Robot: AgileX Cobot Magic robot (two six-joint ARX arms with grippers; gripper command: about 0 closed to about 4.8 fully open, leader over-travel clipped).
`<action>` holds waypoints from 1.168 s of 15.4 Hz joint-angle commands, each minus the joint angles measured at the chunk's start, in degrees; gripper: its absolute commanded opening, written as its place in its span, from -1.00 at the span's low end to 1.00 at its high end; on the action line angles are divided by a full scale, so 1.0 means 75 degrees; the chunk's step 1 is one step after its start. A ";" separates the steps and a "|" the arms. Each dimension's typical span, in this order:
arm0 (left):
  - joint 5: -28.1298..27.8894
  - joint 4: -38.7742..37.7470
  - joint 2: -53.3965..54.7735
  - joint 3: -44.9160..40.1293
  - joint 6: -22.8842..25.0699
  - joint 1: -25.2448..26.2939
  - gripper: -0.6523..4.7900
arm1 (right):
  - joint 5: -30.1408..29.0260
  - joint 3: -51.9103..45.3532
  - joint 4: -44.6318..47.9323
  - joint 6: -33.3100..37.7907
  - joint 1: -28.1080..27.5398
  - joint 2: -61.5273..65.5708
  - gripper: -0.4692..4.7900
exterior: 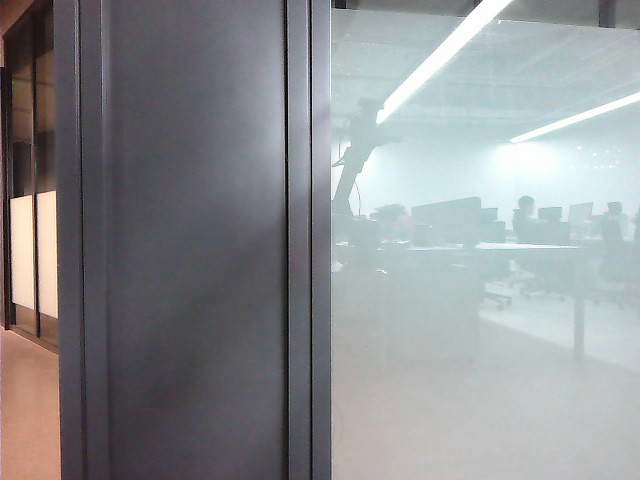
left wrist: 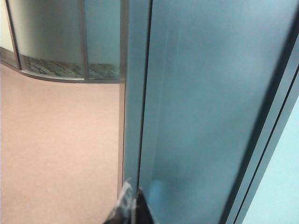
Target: Raise the arm to find the leftmost switch on the wall and turn off the lights.
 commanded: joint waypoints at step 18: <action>0.0032 0.0085 -0.0006 0.0017 0.0032 0.0020 -0.78 | 0.0402 -0.3573 0.3316 -0.1037 -0.0565 -0.0006 -0.82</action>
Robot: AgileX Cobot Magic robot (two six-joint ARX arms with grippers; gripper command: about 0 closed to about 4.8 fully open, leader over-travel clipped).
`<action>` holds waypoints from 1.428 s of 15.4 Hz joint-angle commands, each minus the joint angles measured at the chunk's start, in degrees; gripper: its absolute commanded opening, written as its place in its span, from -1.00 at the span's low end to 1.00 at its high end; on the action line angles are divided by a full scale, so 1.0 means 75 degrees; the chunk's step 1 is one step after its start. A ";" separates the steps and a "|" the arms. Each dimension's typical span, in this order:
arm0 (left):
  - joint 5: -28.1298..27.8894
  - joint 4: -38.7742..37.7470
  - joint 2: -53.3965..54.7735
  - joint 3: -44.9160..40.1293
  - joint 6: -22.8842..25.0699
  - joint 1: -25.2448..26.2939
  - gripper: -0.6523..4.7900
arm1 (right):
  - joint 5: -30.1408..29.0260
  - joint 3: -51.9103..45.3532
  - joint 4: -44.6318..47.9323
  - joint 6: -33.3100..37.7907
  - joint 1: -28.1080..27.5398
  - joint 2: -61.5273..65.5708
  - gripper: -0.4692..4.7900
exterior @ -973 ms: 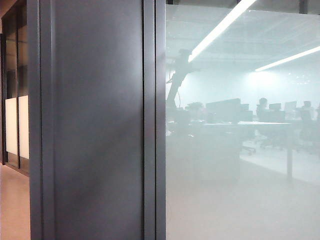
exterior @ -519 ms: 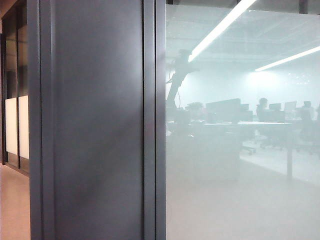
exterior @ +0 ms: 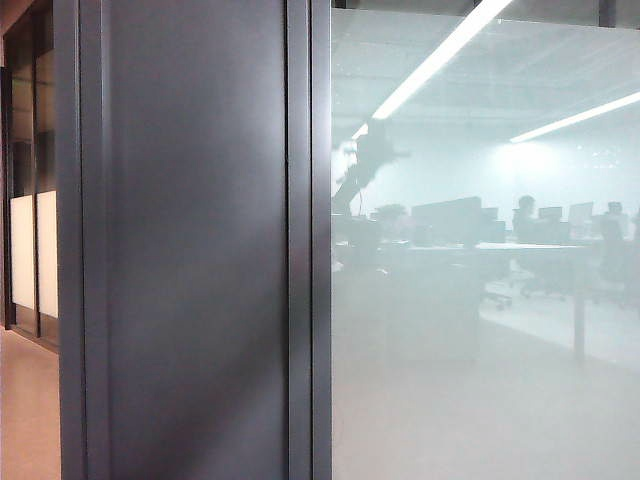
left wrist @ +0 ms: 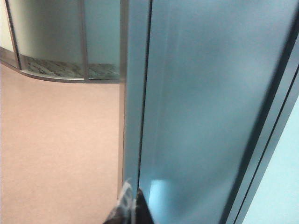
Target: Raise the arm to find the leftmost switch on the wall and turn off the lights.
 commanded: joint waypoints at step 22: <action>0.0032 0.0085 -0.0006 0.0017 0.0029 0.0020 -0.78 | 0.1052 -0.3016 0.1588 -0.0169 -0.0090 -0.0484 -0.82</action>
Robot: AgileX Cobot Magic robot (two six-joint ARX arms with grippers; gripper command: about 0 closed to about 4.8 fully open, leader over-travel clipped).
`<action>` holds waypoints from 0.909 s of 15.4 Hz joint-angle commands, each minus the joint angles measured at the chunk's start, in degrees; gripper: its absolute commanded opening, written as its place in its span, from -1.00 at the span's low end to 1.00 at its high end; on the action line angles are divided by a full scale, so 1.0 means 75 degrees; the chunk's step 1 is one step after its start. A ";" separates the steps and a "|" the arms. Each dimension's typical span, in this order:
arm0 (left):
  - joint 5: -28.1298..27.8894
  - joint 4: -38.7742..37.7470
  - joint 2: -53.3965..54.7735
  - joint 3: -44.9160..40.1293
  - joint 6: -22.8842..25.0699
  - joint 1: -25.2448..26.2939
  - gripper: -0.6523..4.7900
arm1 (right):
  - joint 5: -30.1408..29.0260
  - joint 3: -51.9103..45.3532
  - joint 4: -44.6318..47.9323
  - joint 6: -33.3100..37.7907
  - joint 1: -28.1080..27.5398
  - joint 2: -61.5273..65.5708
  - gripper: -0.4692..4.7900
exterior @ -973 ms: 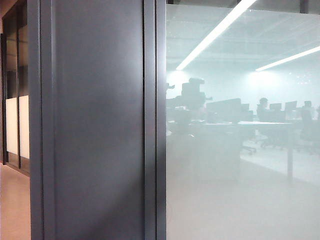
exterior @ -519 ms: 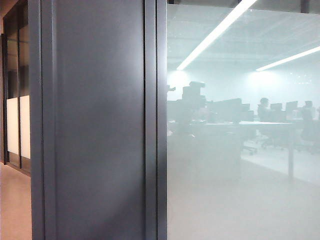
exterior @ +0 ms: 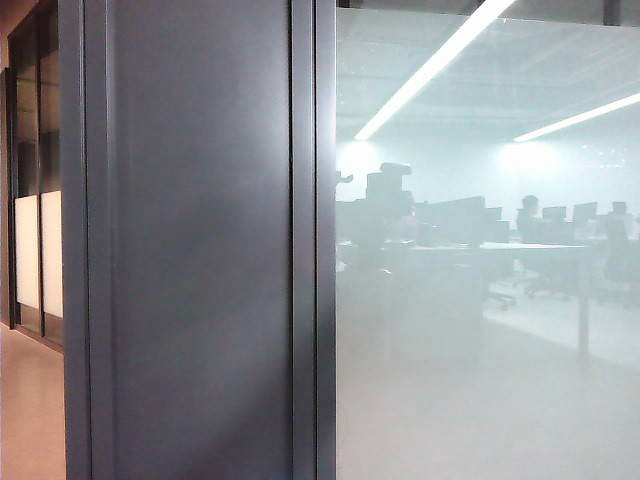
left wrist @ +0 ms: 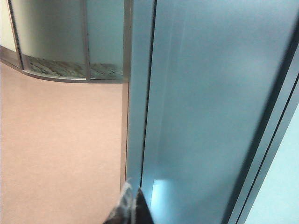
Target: Raise the arm to find the leftmost switch on the wall and turn off the lights.
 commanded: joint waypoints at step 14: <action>0.0032 0.0085 -0.0006 0.0015 0.0032 0.0020 -0.78 | 0.0143 0.0012 0.0076 0.0012 0.0373 -0.0020 -0.82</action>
